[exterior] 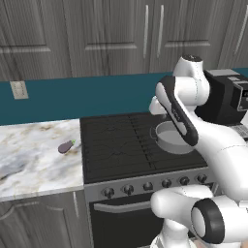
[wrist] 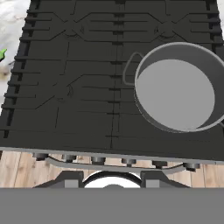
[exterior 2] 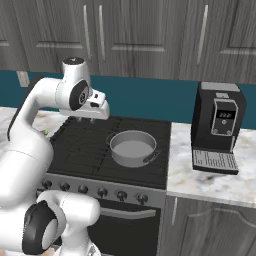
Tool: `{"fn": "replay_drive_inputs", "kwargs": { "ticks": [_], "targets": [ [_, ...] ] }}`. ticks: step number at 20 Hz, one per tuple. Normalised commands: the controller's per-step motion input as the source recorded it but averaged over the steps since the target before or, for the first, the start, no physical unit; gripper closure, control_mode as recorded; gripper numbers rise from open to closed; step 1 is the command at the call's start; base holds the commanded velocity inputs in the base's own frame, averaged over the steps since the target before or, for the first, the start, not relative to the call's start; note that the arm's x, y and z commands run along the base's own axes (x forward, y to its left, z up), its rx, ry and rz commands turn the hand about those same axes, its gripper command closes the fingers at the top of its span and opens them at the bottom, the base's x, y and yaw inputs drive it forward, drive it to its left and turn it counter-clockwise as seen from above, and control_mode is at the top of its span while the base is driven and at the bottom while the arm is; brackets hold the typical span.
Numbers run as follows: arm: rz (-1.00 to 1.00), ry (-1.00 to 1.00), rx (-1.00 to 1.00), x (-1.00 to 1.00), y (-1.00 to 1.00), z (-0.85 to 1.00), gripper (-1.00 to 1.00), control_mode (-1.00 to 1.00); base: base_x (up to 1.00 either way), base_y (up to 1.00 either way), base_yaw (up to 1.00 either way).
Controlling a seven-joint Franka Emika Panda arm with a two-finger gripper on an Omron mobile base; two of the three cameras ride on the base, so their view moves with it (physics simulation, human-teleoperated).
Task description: Turn on the burner for the pot on the stove. Wait thirty seconds for the pot to heat up. Then add the eggplant to the pot.
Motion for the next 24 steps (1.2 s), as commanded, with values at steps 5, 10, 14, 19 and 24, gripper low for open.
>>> {"fn": "replay_drive_inputs", "kwargs": {
  "ticks": [5,10,14,19,24],
  "targets": [
    [0.0,0.0,0.0,-0.19,-0.08,-0.16,-1.0,-1.0,0.0,0.0,0.0],
    [0.0,0.0,0.0,-0.47,-0.41,-0.47,-1.0,-1.0,0.0,0.0,0.0],
    [-0.04,0.0,0.01,-0.44,-0.61,-0.55,-1.0,-1.0,0.0,0.0,0.0],
    [-0.05,0.02,0.0,-0.35,-0.64,-0.68,-1.0,-1.0,0.0,0.0,0.0],
    [0.0,0.03,0.0,-0.25,-0.59,-0.76,-1.0,-1.0,0.0,0.0,0.0]
  ]
}}
